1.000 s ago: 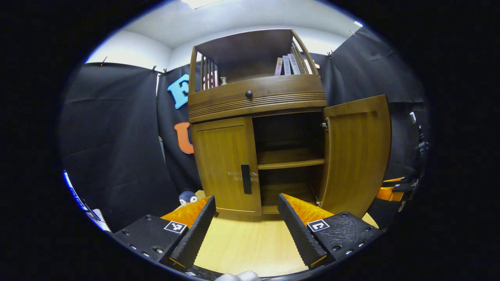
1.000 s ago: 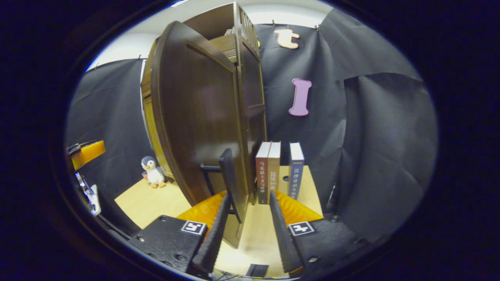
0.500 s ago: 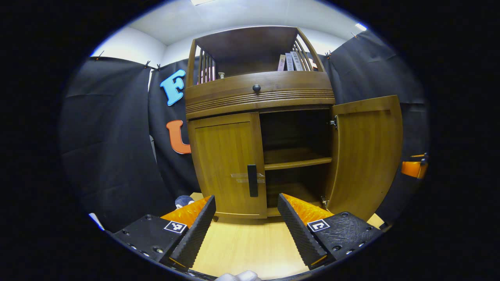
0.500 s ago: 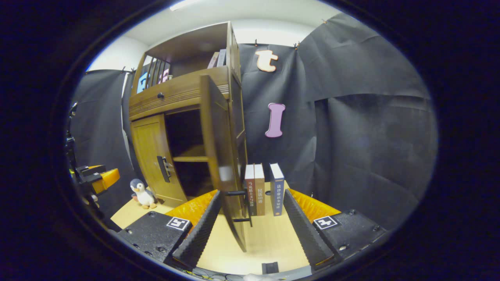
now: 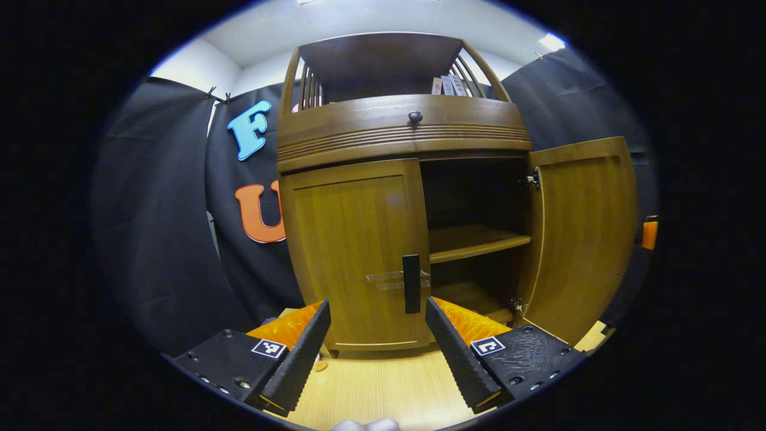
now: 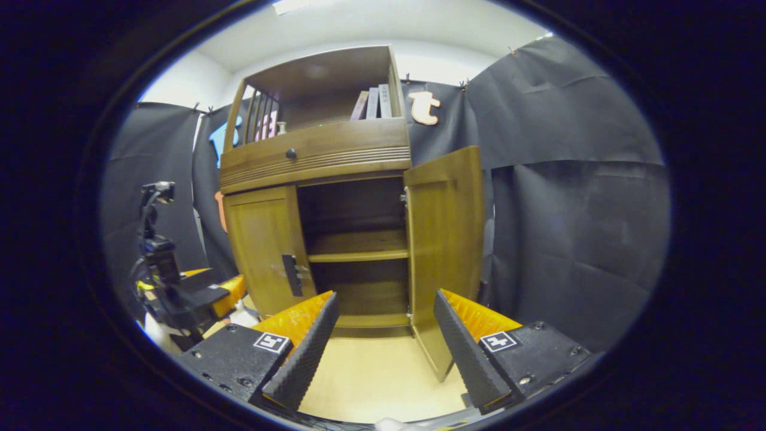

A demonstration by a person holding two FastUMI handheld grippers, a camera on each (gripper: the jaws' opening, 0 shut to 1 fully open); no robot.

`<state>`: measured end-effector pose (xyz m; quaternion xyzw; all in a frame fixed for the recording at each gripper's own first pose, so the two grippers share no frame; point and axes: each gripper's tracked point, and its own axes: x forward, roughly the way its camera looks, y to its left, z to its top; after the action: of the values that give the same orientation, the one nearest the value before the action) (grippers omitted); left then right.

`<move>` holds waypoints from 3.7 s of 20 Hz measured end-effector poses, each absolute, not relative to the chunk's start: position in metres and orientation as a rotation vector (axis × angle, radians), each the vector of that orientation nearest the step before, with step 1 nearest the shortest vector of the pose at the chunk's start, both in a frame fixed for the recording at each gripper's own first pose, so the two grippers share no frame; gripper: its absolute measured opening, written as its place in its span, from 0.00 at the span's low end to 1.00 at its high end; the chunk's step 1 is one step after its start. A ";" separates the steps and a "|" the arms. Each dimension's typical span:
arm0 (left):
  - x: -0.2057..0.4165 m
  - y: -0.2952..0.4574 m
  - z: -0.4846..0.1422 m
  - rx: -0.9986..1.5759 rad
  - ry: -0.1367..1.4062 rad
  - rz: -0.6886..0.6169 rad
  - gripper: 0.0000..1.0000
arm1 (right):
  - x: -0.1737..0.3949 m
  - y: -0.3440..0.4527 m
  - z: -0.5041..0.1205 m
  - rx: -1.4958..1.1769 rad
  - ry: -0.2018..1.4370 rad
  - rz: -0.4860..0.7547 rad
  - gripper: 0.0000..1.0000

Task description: Open the right door of the double-door shoe cabinet with the right hand, and open the left door with the left hand.

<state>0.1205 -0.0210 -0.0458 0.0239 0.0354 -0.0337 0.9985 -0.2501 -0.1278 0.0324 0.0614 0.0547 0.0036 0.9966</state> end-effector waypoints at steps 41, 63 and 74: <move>0.238 -0.071 -0.110 -0.024 0.105 -0.253 0.25 | -0.273 -0.131 0.017 0.056 0.208 -0.110 1.00; 0.123 0.039 -0.117 -0.025 0.129 -0.170 0.25 | -0.268 -0.055 0.007 0.068 0.218 0.107 1.00; 0.106 0.109 -0.123 -0.028 0.126 -0.050 0.08 | -0.269 -0.030 0.004 0.070 0.225 0.180 1.00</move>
<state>0.1062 0.1094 -0.1230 -0.0139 0.0627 -0.0250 0.9976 -0.2695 -0.0304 0.0043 0.0348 0.1119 0.0895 0.9891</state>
